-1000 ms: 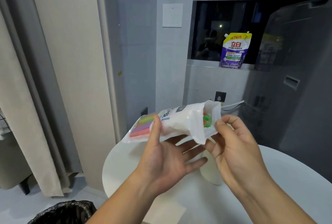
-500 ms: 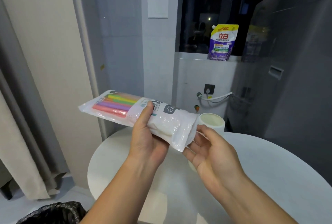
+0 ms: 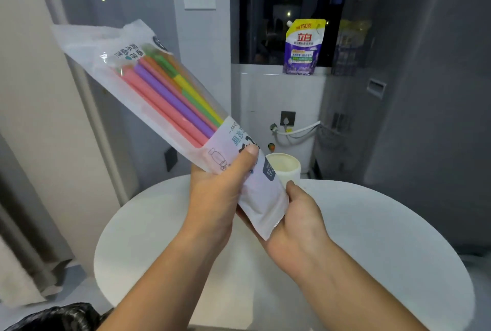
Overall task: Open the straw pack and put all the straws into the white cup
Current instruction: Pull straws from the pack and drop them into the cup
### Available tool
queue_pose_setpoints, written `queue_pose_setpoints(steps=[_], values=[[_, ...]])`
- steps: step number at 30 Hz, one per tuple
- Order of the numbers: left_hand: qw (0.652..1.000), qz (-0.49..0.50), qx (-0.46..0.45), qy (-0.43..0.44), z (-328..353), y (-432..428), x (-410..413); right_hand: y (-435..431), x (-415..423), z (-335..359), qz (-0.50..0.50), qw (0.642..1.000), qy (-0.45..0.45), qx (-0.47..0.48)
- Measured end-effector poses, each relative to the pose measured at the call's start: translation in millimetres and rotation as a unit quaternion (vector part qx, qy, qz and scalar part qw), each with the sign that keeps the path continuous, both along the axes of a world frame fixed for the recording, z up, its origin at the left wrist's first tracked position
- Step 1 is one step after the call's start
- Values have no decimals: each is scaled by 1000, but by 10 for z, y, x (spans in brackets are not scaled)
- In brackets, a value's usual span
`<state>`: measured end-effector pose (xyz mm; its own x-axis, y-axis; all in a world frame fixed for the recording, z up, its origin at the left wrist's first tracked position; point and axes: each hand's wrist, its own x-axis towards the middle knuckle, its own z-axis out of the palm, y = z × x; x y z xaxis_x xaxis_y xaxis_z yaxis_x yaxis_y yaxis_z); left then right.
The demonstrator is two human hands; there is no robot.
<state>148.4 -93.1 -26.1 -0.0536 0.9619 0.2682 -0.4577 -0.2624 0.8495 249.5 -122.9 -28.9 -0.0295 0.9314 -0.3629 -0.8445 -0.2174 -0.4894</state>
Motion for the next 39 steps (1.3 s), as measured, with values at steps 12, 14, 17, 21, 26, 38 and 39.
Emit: queue_pose_setpoints(steps=[12,14,17,21,26,38,39], values=[[970,-1,-119,-210,4,127,-203,-16,109,-29,-64,864,-488,104],[966,-3,-127,-226,-10,142,-223,-16,118,-25,-82,837,-525,130],[964,3,-133,-229,-40,132,-227,8,100,-28,-83,848,-503,145],[966,26,-122,-226,-43,120,-266,52,68,-47,-62,888,-436,135],[966,35,-116,-228,-62,131,-303,89,72,-47,-48,924,-356,133],[960,32,-117,-252,-70,142,-326,86,132,-17,-28,909,-395,132],[959,35,-117,-255,-70,154,-343,87,153,-4,-34,906,-399,134]])
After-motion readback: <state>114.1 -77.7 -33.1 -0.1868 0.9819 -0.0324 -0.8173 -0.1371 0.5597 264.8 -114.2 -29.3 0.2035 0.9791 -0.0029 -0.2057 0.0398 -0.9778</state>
